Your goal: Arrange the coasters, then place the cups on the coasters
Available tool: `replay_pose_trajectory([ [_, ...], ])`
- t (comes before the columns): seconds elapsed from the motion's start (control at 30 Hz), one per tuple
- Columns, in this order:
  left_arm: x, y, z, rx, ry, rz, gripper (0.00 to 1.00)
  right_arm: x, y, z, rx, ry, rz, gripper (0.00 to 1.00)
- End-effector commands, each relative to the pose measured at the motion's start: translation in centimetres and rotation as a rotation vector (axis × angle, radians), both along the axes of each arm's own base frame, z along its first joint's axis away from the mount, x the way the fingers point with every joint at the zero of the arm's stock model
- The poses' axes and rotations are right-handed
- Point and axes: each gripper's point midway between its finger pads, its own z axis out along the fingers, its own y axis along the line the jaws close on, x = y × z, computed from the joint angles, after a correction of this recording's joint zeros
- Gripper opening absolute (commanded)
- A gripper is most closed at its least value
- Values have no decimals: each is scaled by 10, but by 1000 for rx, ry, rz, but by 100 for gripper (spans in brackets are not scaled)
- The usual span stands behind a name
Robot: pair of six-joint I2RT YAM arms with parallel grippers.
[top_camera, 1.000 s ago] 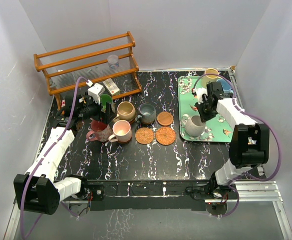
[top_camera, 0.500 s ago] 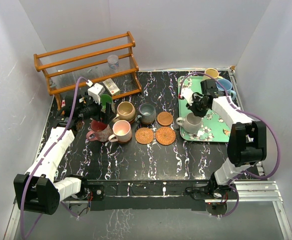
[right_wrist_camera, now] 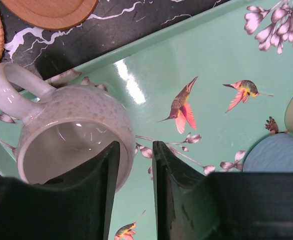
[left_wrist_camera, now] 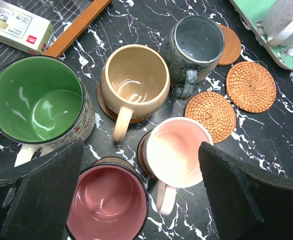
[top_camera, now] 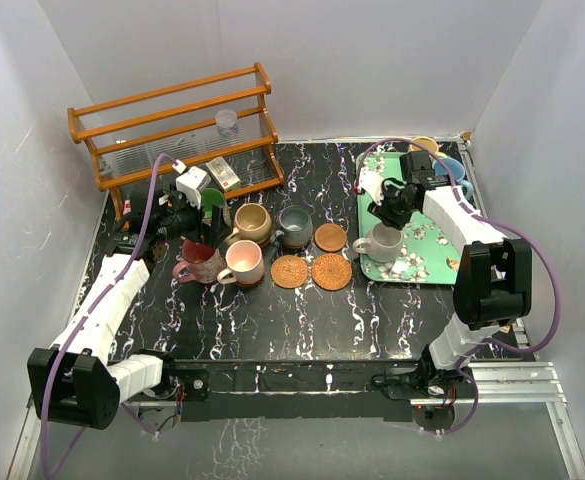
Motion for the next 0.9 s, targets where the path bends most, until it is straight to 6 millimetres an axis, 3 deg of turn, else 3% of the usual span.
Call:
replay_pose_trajectory([
  [0.0, 0, 0, 7, -1, -34, -10, 96, 13, -1, 24, 30, -48, -93, 34],
  [0.2, -2, 0, 8, -5, -39, -14, 96, -2, -16, 24, 40, -2, -317, 44],
  [0.4, -3, -1, 10, -13, -42, -17, 96, -8, -30, 16, 30, 41, -533, 44],
  [0.7, -7, -1, 15, -17, -56, -17, 96, -17, -25, -5, 55, 156, -606, 26],
  [0.87, -6, -2, 16, -19, -57, -19, 96, -16, -24, -1, 62, 159, -614, 14],
])
